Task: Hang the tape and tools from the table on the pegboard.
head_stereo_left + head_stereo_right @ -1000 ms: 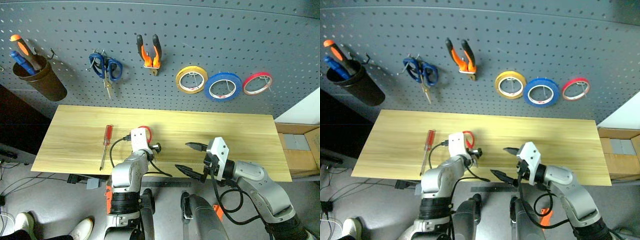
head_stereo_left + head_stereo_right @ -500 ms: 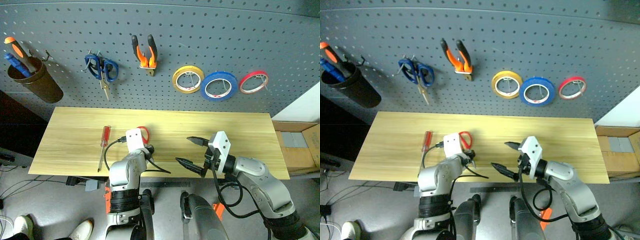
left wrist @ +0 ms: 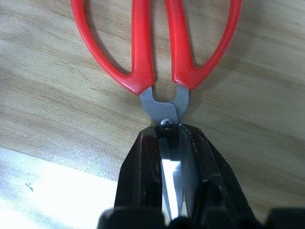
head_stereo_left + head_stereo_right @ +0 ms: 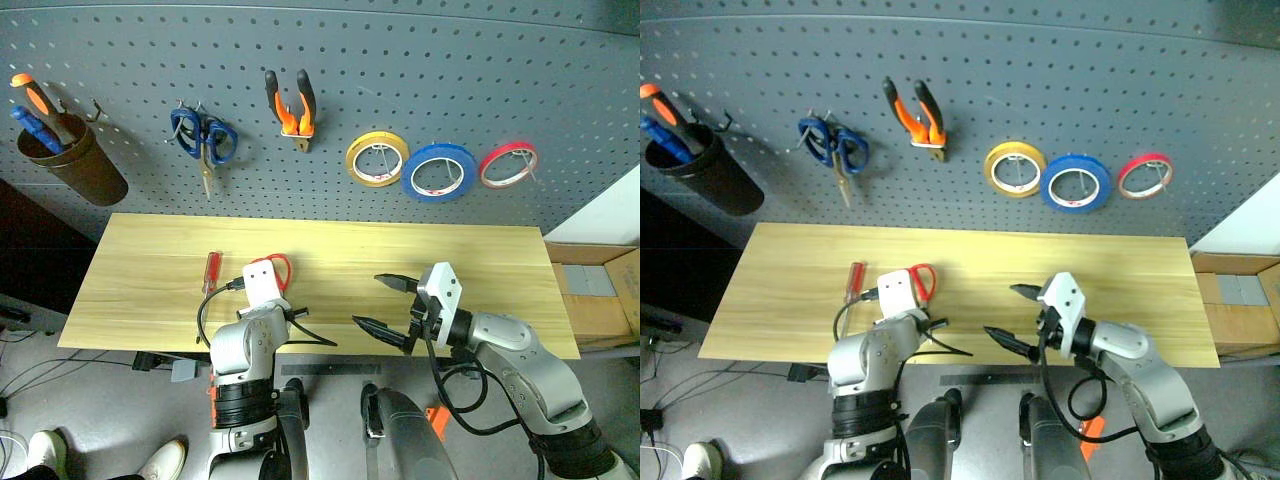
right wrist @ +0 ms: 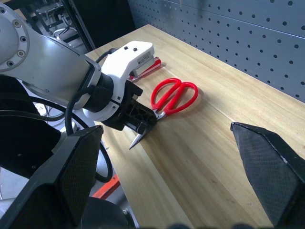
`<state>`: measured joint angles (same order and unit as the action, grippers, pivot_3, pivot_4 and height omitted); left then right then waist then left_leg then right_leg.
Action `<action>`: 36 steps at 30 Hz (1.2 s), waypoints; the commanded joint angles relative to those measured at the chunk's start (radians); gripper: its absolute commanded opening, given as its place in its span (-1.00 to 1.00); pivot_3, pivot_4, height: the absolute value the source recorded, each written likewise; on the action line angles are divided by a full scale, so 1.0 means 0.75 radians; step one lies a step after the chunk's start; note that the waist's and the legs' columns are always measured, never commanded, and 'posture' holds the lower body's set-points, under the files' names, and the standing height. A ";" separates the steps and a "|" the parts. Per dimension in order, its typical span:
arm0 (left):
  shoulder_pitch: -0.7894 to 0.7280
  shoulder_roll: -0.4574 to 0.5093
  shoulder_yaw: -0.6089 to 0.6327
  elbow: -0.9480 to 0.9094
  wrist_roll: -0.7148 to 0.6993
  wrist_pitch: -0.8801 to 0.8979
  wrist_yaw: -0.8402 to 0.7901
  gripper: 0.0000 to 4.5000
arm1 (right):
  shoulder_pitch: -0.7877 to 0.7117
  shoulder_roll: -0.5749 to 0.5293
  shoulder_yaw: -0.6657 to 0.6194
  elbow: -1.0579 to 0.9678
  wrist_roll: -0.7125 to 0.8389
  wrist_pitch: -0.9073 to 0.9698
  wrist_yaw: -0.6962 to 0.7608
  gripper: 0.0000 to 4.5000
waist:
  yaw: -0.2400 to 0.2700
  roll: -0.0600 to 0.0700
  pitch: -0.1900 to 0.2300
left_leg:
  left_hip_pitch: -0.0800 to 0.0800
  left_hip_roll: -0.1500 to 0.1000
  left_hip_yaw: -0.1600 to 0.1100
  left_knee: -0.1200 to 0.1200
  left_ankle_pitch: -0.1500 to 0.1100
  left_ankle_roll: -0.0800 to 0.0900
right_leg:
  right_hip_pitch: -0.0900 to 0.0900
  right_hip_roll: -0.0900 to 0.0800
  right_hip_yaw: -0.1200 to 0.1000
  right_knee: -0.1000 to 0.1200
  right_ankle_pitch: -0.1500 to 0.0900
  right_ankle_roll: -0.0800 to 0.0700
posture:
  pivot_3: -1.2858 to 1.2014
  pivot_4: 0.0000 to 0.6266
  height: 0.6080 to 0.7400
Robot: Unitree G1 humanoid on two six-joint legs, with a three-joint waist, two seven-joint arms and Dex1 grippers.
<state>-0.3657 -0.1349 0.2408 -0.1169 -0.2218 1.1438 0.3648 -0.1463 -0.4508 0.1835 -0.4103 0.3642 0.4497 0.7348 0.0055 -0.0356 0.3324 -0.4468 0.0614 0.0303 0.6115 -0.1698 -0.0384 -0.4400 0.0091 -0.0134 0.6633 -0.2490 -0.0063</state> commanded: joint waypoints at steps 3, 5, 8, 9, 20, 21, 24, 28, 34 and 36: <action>0.054 0.124 -0.081 -0.012 -0.015 -0.203 -0.251 -0.90 | 0.007 -0.014 0.005 -0.019 -0.017 -0.070 0.032 1.00 | 0.000 0.000 0.000 | 0.000 0.000 0.000 0.001 0.000 0.000 | 0.000 0.000 0.000 0.000 0.000 0.000 | 0.06 0.03 1.00; 0.123 0.317 -0.234 -0.075 0.045 -0.326 -0.425 -0.90 | 0.010 -0.009 0.000 -0.028 -0.016 -0.071 0.024 1.00 | -0.002 0.000 0.000 | 0.000 -0.001 0.000 0.000 0.000 -0.001 | -0.001 0.001 0.000 0.001 0.000 0.000 | 0.06 -0.01 1.00; 0.289 0.521 -0.371 -0.171 0.120 -0.452 -0.554 -0.90 | 0.024 -0.002 0.000 -0.032 -0.018 -0.075 0.020 1.00 | -0.010 0.000 -0.002 | 0.000 0.001 0.000 -0.001 0.000 -0.002 | -0.002 0.004 0.001 0.001 0.000 0.000 | 0.07 -0.06 1.00; 0.346 0.577 -0.398 -0.204 0.144 -0.508 -0.586 -0.90 | 0.031 -0.001 0.002 -0.034 -0.020 -0.079 0.021 1.00 | -0.010 0.000 -0.003 | 0.001 0.003 0.000 -0.003 0.000 -0.003 | -0.002 0.004 0.002 0.000 0.000 0.000 | 0.07 -0.07 1.00; 0.858 0.665 -0.186 -0.582 0.340 -1.318 -0.537 -0.90 | 0.050 0.162 -0.119 -0.297 0.127 -0.029 -0.195 1.00 | 0.015 -0.008 -0.017 | -0.001 0.003 -0.002 -0.002 -0.001 -0.002 | -0.002 -0.004 0.002 -0.001 0.000 0.000 | 0.10 -0.22 1.00; 0.878 0.650 -0.173 -0.606 0.346 -1.345 -0.530 -0.90 | 0.059 0.182 -0.136 -0.322 0.164 -0.019 -0.218 1.00 | 0.021 -0.009 -0.023 | -0.001 0.003 -0.002 -0.002 -0.001 -0.002 | -0.003 -0.004 0.002 -0.002 0.000 0.000 | 0.10 -0.24 1.00; 0.884 0.625 -0.154 -0.689 0.358 -1.397 -0.538 -0.90 | 0.066 0.234 -0.176 -0.401 0.272 0.025 -0.290 1.00 | 0.029 -0.008 -0.044 | -0.003 0.003 0.000 -0.002 -0.001 -0.002 | -0.003 -0.003 0.000 -0.005 0.000 0.000 | 0.12 -0.29 1.00; 0.699 0.594 -0.106 -0.647 0.352 -1.369 -0.502 -0.90 | -0.007 0.269 -0.172 -0.388 0.266 0.012 -0.349 1.00 | 0.032 -0.009 -0.070 | -0.003 0.003 0.000 0.000 -0.001 -0.002 | -0.002 -0.003 -0.001 -0.003 0.001 0.000 | 0.13 -0.37 1.00; 0.354 0.543 -0.124 -0.341 0.340 -1.392 -0.487 -0.90 | -0.127 0.290 -0.136 -0.204 0.115 -0.116 -0.362 1.00 | 0.033 -0.012 -0.113 | 0.002 0.001 0.002 0.002 0.002 0.002 | 0.003 0.000 -0.002 -0.002 0.007 0.000 | 0.12 -0.44 1.00; 0.267 0.526 -0.132 -0.248 0.334 -1.418 -0.493 -0.90 | -0.146 0.297 -0.133 -0.169 0.096 -0.142 -0.359 1.00 | 0.032 -0.016 -0.118 | 0.003 0.000 0.002 0.003 0.003 0.003 | 0.004 0.001 -0.002 -0.002 0.007 0.000 | 0.12 -0.45 1.00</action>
<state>-0.1389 0.2649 0.1465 -0.3193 0.0363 0.1151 -0.0031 -0.2391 -0.2320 0.0816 -0.5315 0.4484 0.3819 0.4653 0.0295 -0.0472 0.2441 -0.4446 0.0620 0.0321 0.6137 -0.1678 -0.0362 -0.4365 0.0104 -0.0142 0.6626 -0.2435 -0.0060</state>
